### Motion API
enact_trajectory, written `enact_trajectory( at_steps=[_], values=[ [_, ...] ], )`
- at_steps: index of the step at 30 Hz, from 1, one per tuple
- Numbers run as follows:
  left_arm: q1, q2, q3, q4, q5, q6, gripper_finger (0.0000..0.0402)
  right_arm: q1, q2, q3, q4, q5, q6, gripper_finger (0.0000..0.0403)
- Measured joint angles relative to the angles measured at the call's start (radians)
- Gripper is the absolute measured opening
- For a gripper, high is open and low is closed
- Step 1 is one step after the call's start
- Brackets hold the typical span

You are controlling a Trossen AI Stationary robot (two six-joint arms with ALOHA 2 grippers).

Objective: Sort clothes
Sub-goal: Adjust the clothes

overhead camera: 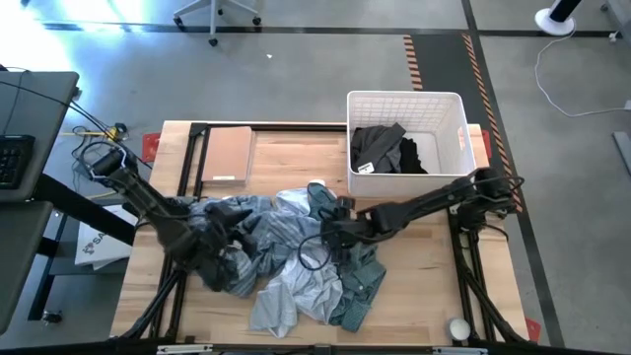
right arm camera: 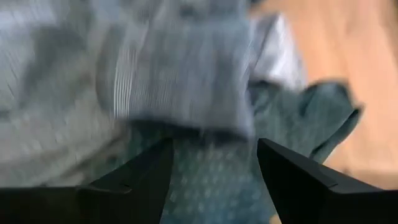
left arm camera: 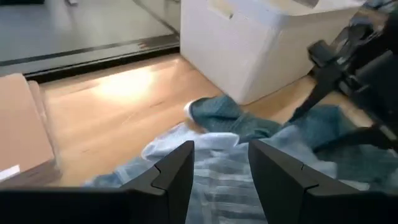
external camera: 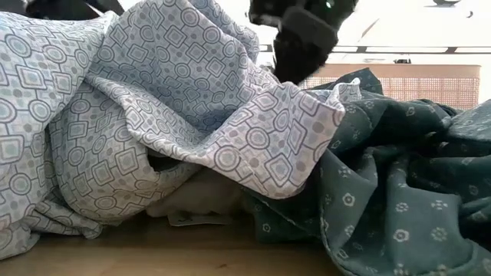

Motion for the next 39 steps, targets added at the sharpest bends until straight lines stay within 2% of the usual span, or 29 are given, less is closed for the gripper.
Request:
enact_trajectory(
  at_steps=[5, 8, 10, 12, 14, 19, 22, 24, 26, 28, 30, 33, 35, 37, 39],
  values=[
    [0.128, 0.008, -0.113, 0.33, 0.182, 0.25, 0.0133, 0.022, 0.01, 0.0, -0.162, -0.04, 0.082, 0.0232],
    [0.208, 0.033, -0.205, 0.586, 0.39, 0.439, 0.012, 0.061, 0.01, 0.0, -0.303, -0.048, 0.156, 0.0232],
    [0.246, 0.053, -0.25, 0.635, 0.528, 0.478, 0.0113, 0.092, 0.01, 0.0, -0.384, -0.037, 0.214, 0.0232],
    [0.265, 0.068, -0.286, 0.569, 0.621, 0.417, 0.0106, 0.12, 0.01, 0.0, -0.451, -0.02, 0.27, 0.0232],
    [0.26, 0.074, -0.31, 0.448, 0.663, 0.313, 0.0098, 0.152, 0.01, 0.0, -0.498, 0.006, 0.317, 0.0232],
    [0.166, 0.06, -0.321, 0.121, 0.706, 0.031, 0.0081, 0.246, 0.001, 0.0, -0.577, 0.174, 0.41, 0.0232],
    [0.1, 0.023, -0.322, 0.028, 0.715, -0.085, 0.0074, 0.28, -0.023, 0.0, -0.643, 0.221, 0.496, 0.0232],
    [0.061, -0.007, -0.31, -0.028, 0.697, -0.146, 0.0072, 0.294, -0.05, 0.0, -0.691, 0.244, 0.552, 0.0232],
    [0.025, -0.038, -0.284, -0.074, 0.633, -0.198, 0.007, 0.309, -0.085, 0.0, -0.738, 0.276, 0.594, 0.0232],
    [-0.004, -0.066, -0.251, -0.111, 0.522, -0.23, 0.0069, 0.324, -0.132, 0.0, -0.764, 0.314, 0.613, 0.0232],
    [-0.031, -0.091, -0.221, -0.112, 0.361, -0.233, 0.0069, 0.334, -0.188, 0.0, -0.765, 0.358, 0.6, 0.0232],
    [-0.051, -0.123, -0.199, -0.058, 0.094, -0.182, 0.0069, 0.337, -0.291, 0.0, -0.695, 0.39, 0.526, 0.0232],
    [-0.052, -0.141, -0.196, 0.008, -0.027, -0.108, 0.0069, 0.327, -0.351, 0.0, -0.602, 0.37, 0.448, 0.0232],
    [-0.048, -0.147, -0.196, 0.067, -0.078, -0.024, 0.0069, 0.319, -0.396, 0.0, -0.507, 0.324, 0.375, 0.0232],
    [-0.042, -0.147, -0.196, 0.118, -0.082, 0.053, 0.0069, 0.313, -0.423, 0.0, -0.429, 0.257, 0.306, 0.0232]
  ],
)
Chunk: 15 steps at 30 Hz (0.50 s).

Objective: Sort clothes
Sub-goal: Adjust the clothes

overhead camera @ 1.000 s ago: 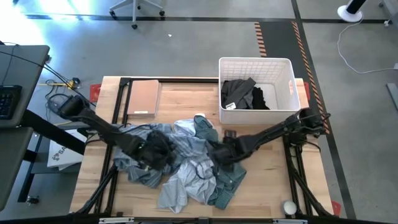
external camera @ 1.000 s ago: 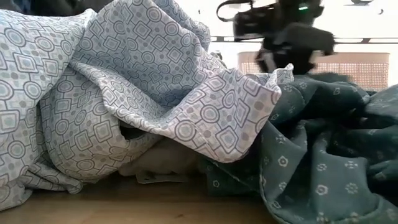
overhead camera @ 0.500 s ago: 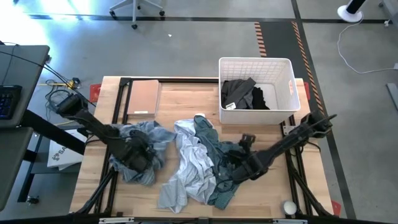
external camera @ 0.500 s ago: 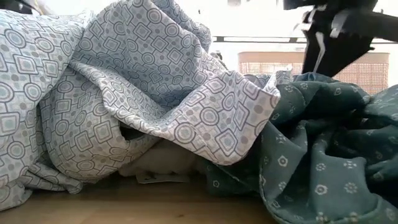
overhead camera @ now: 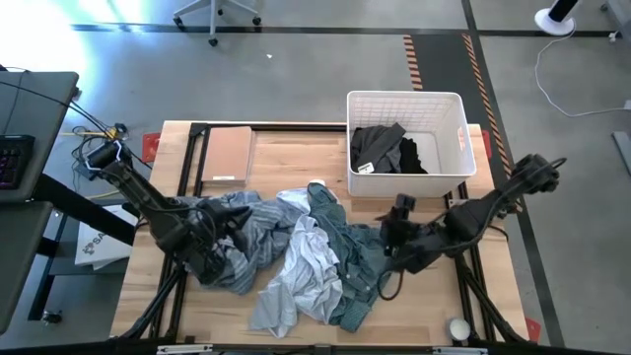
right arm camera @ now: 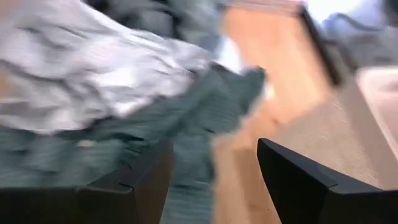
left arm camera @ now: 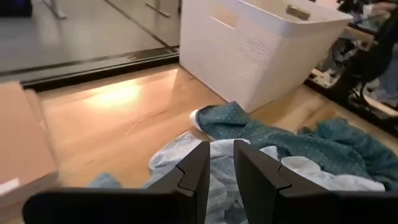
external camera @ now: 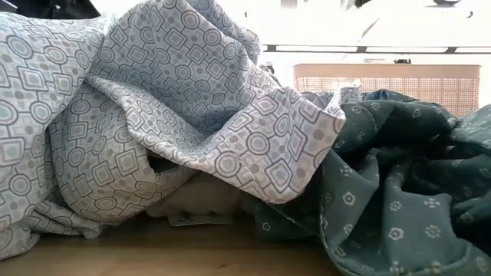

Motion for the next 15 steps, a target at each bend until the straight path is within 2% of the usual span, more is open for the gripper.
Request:
enact_trajectory(
  at_steps=[4, 6, 11, 13, 15],
  values=[
    [0.003, 0.018, 0.0, 0.085, 0.029, 0.117, 0.0069, -0.002, 0.001, 0.0, 0.076, -0.21, -0.067, 0.0232],
    [0.003, 0.03, 0.0, 0.111, 0.032, 0.153, 0.0069, -0.001, 0.016, 0.0, 0.077, -0.276, -0.059, 0.0232],
    [0.004, 0.069, 0.0, 0.127, 0.034, 0.182, 0.0069, -0.009, 0.094, 0.0, 0.053, -0.294, -0.036, 0.0232],
    [0.004, 0.085, 0.0, 0.127, 0.035, 0.182, 0.0069, -0.026, 0.139, 0.0, 0.085, -0.298, -0.072, 0.0232],
    [0.004, 0.096, 0.0, 0.128, 0.034, 0.182, 0.0069, -0.064, 0.185, 0.0, 0.16, -0.352, -0.151, 0.0232]
  ],
)
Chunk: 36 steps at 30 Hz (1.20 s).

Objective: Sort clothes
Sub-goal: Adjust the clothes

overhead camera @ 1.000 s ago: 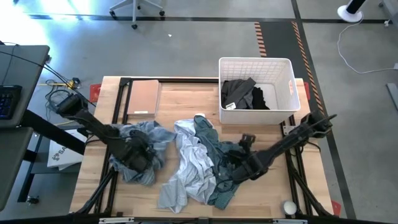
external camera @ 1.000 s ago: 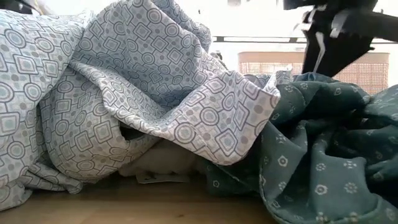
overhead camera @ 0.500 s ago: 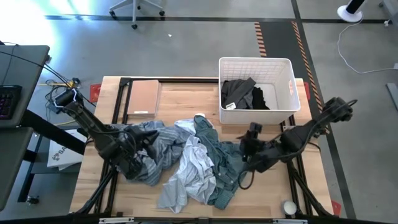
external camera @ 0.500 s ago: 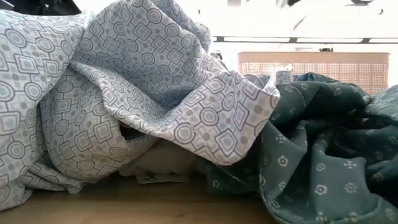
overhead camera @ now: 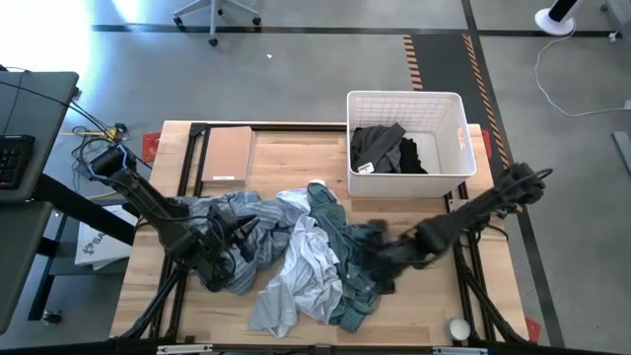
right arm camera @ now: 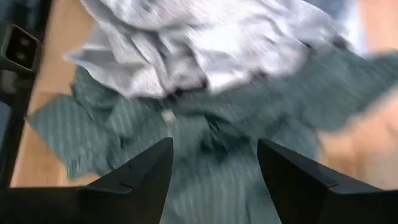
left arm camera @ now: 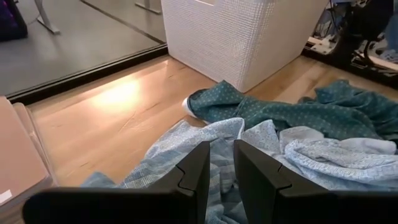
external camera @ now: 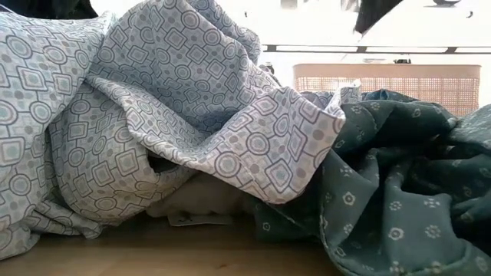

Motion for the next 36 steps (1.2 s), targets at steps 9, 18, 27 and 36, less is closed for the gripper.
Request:
enact_trajectory(
  at_steps=[9, 18, 27, 36],
  values=[
    [0.012, 0.014, 0.0, 0.017, -0.007, 0.0, 0.0069, -0.266, 0.216, 0.0, 0.546, -0.376, -0.379, 0.0227],
    [0.012, 0.014, 0.0, 0.015, 0.01, -0.029, 0.0069, -0.347, 0.302, 0.0, 0.422, -0.287, -0.374, 0.0226],
    [0.055, 0.014, 0.0, 0.016, 0.021, -0.043, 0.0069, -0.321, 0.262, 0.0, 0.072, -0.221, -0.214, 0.0226],
    [0.097, 0.014, 0.0, 0.018, 0.094, -0.043, 0.0069, -0.166, 0.234, 0.0, -0.389, -0.057, -0.06, 0.0226]
  ],
)
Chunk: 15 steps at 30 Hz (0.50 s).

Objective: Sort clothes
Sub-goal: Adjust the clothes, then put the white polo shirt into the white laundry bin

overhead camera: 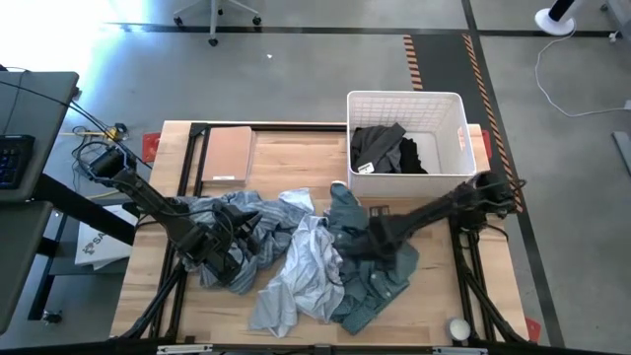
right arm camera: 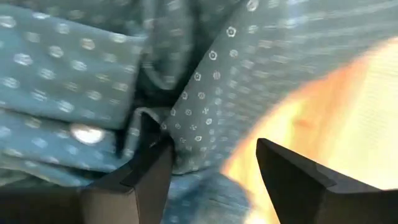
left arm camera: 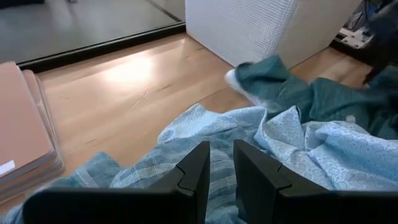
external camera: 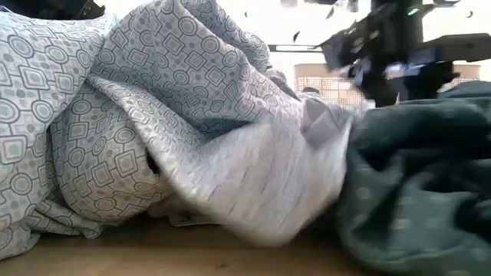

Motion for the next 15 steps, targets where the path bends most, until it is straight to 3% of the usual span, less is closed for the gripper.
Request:
enact_trajectory(
  at_steps=[3, 6, 12, 15],
  values=[
    [0.0, 0.0, 0.0, 0.001, -0.004, 0.0, 0.0069, 0.065, -0.064, 0.0, -0.036, 0.183, 0.078, 0.0226],
    [0.0, 0.0, 0.0, 0.001, -0.009, 0.0, 0.0069, 0.103, -0.145, 0.0, 0.022, 0.269, 0.143, 0.0226],
    [0.007, 0.0, 0.0, 0.001, -0.011, 0.0, 0.0069, 0.113, -0.239, 0.0, 0.41, 0.334, 0.006, 0.0226],
    [0.014, 0.0, 0.0, 0.001, -0.01, 0.0, 0.0069, 0.086, -0.213, 0.001, 0.666, 0.267, -0.125, 0.0226]
  ],
)
